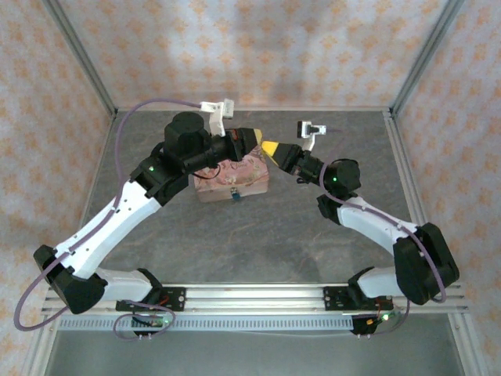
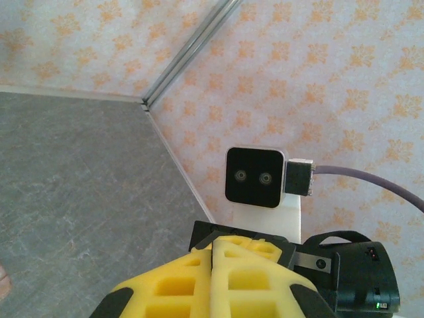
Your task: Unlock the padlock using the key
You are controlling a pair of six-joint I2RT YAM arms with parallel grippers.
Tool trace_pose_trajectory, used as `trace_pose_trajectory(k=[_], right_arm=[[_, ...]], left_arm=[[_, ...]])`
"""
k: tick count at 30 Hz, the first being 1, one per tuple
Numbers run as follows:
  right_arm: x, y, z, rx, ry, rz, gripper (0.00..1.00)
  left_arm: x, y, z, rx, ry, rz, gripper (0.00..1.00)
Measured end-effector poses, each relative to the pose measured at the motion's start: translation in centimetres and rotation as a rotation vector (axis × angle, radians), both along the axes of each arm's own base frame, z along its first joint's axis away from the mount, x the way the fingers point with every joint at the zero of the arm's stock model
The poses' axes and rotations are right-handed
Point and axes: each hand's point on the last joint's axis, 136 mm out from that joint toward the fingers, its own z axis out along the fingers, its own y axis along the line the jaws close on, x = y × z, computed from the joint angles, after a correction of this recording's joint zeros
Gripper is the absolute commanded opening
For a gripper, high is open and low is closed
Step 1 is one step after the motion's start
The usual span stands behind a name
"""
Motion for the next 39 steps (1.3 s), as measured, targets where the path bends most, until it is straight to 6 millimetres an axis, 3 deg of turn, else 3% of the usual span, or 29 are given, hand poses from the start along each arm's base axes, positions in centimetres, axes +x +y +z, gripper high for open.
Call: trace_pose_trajectory(k=[6,8,10,14,18,21,23,32,39], right_arm=[[-0.2,-0.3,0.1,-0.042,-0.021,-0.042,0.00],[-0.3,-0.5,0.0,-0.073,-0.034,-0.066,0.00],[-0.5,-0.7,-0.3,-0.118,-0.044,-0.094,0.00],[-0.8,-1.1,-0.8,-0.216,-0.076,-0.151,0.00],[-0.8,-1.6,-1.4,-0.322,-0.111,-0.207,0.00],[-0.5,-1.9,-2.3,-0.404,-0.121,-0.243,0.00],[-0.1,-2.0,-3.1,-0.458,-0.121,-0.263,0.00],[3.1,-2.5,-7.0,-0.732,-0.130,-0.360,0.00],[8.7,-1.0,-11.2,-0.877,-0.060,-0.396,0.00]], left_arm=[[-0.1,0.0,0.0,-0.003,-0.003,-0.002,0.00],[-0.2,0.0,-0.1,0.001,0.001,-0.003,0.15],[-0.1,0.2,-0.4,0.012,0.011,0.006,0.43],[0.8,2.4,-0.5,0.021,0.011,0.087,0.48],[0.8,5.0,-0.4,0.027,0.009,0.164,0.66],[0.3,5.9,-1.1,0.049,0.017,0.189,0.74],[-0.1,6.5,-2.5,0.078,0.037,0.202,0.85],[-2.8,9.5,-13.8,0.251,0.243,0.263,0.87],[-4.7,10.8,-21.5,0.333,0.385,0.282,0.89]])
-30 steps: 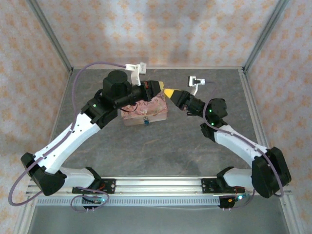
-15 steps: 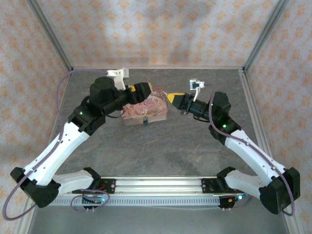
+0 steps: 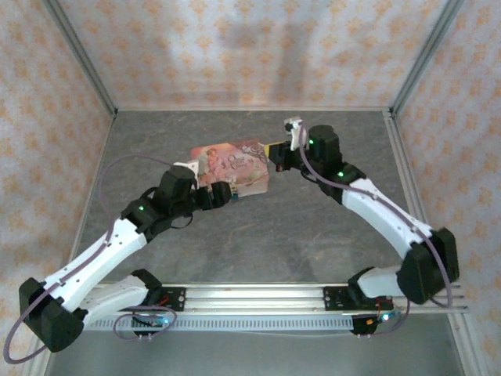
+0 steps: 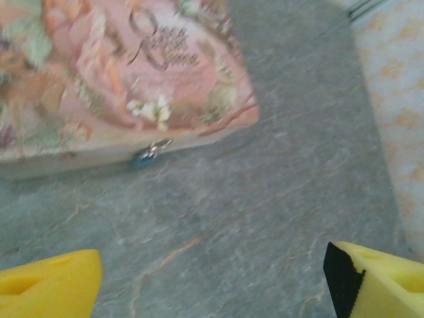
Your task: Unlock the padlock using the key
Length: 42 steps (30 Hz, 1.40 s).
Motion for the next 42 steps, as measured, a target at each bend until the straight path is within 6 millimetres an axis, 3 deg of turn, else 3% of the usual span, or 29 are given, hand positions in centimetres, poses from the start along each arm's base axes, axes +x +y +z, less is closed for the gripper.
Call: trace_pose_trajectory(k=[5,6,7,11,14,18,22,29,37,42], right_arm=[[5.2,1.6,-2.7,-0.063,0.048,-0.057,0.00],[6.4,2.0,-3.0,-0.072,0.051,-0.070,0.00],[7.5,2.4,-3.2,-0.079,0.054,-0.081,0.00],[11.7,3.9,-3.9,-0.103,0.055,-0.123,0.00],[14.3,4.7,-4.8,-0.126,0.062,-0.151,0.00],[17.5,5.9,-6.7,-0.159,0.090,-0.176,0.00],[20.2,7.0,-8.8,-0.193,0.125,-0.195,0.00],[22.3,8.6,-12.4,-0.241,0.180,-0.203,0.00],[22.1,8.8,-16.4,-0.298,0.255,-0.198,0.00],[21.9,8.7,-17.1,-0.318,0.264,-0.196,0.00]], left_arm=[[-0.9,-0.6,-5.5,0.047,0.076,-0.009,0.91],[-1.0,-0.7,-6.6,0.059,0.075,-0.011,0.92],[-1.1,-0.9,-7.7,0.065,0.067,-0.016,1.00],[-1.4,-0.1,-10.8,0.098,0.013,0.003,1.00],[-0.7,0.3,-10.8,0.122,-0.053,0.018,1.00],[0.9,-0.5,-9.5,0.118,-0.149,0.001,1.00],[1.7,-1.2,-10.7,0.163,-0.159,-0.033,0.99],[3.6,-2.6,-12.7,0.222,-0.158,-0.073,0.98],[6.1,-4.4,-13.5,0.241,-0.187,-0.084,0.97],[7.1,-5.1,-14.6,0.261,-0.185,-0.099,0.93]])
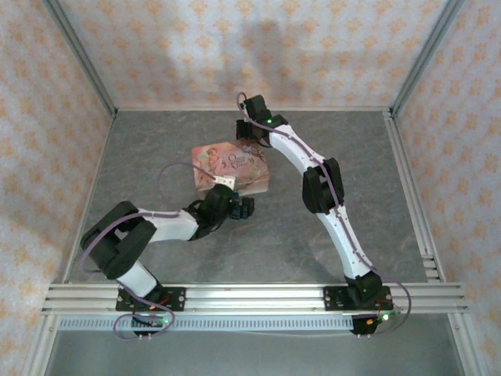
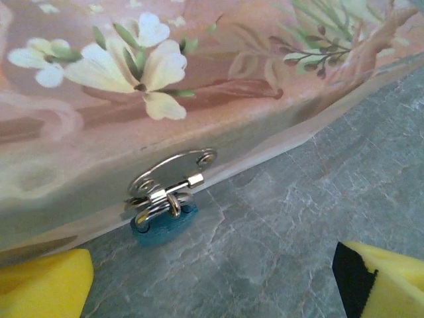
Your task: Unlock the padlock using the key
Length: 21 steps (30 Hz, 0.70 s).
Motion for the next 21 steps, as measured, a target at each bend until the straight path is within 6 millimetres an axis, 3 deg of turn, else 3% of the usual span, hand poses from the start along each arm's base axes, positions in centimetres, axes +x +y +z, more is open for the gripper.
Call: trace_pose_trajectory(k=[4,10,16,21], right_arm=[[-0.2,0.2,-0.2,-0.009,0.000,0.007,0.00],[-0.2,0.6,-0.2,-0.013,-0.012,0.022,0.00],[0.1,0.9,-0.5,-0.006,-0.037,0.028,0.00],[0.7,1.1,-0.4,0.012,-0.079,0.027,0.00]], left_arm=[[0.6,-0.5,-1.1,0.010,0.005,-0.005,0.93],[1.1,-1.1,-1.8,0.029,0.004,-0.034,0.82],[1.3,-2.3,-1.1,0.005,-0.043,-0.091,0.79],[1.3,-3.0,0.2,-0.031,-0.082,-0.147,0.63]])
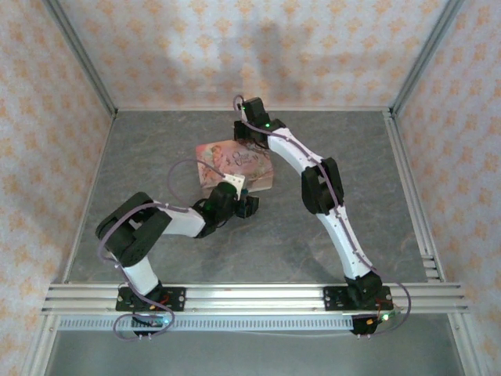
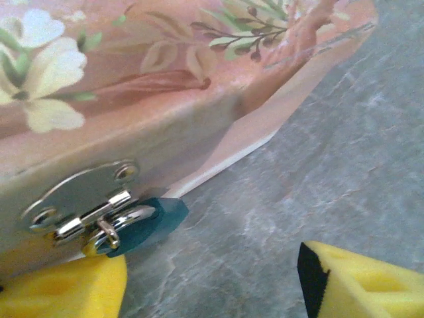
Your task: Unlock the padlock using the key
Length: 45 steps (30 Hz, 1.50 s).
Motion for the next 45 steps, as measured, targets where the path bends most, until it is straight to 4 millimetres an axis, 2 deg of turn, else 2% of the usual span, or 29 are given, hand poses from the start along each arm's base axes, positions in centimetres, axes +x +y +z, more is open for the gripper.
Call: trace_pose_trajectory(k=[6,14,17,19,21,24,33,37,40,43,45], right_arm=[[0.0,0.0,0.1,0.005,-0.019,-0.003,0.00],[0.1,0.1,0.3,0.009,-0.031,-0.003,0.00],[0.0,0.0,0.3,0.010,-0.035,-0.003,0.00],[0.0,0.0,0.3,0.011,-0.036,-0.003,0.00],[0.0,0.1,0.3,0.011,-0.035,-0.003,0.00],[-0.1,0.1,0.3,0.010,-0.034,-0.002,0.00],[-0.5,0.4,0.1,0.006,-0.032,0.003,0.00],[-0.5,0.5,0.1,0.004,-0.037,0.001,0.00],[-0.5,0.5,0.1,0.005,-0.039,0.000,0.00],[-0.5,0.6,0.1,0.003,-0.041,-0.001,0.00],[-0.5,0.6,0.1,0.003,-0.041,-0.001,0.00]], left_arm=[[0.0,-0.1,0.5,-0.046,0.016,-0.033,0.63],[0.8,1.5,0.6,-0.113,0.054,0.015,0.60],[0.9,1.6,0.6,-0.131,0.065,0.021,0.48],[0.9,1.5,0.6,-0.143,0.072,0.020,0.53],[0.8,1.5,0.7,-0.154,0.077,0.023,0.64],[0.8,2.1,0.3,-0.158,0.074,0.057,0.74],[0.9,4.2,0.0,-0.151,0.007,0.152,0.76],[1.1,4.6,0.0,-0.140,-0.002,0.174,0.72],[1.3,4.9,-0.1,-0.127,-0.010,0.192,0.64],[1.4,5.1,-0.3,-0.117,-0.010,0.198,0.62],[1.3,5.1,-0.3,-0.112,-0.016,0.191,0.54]])
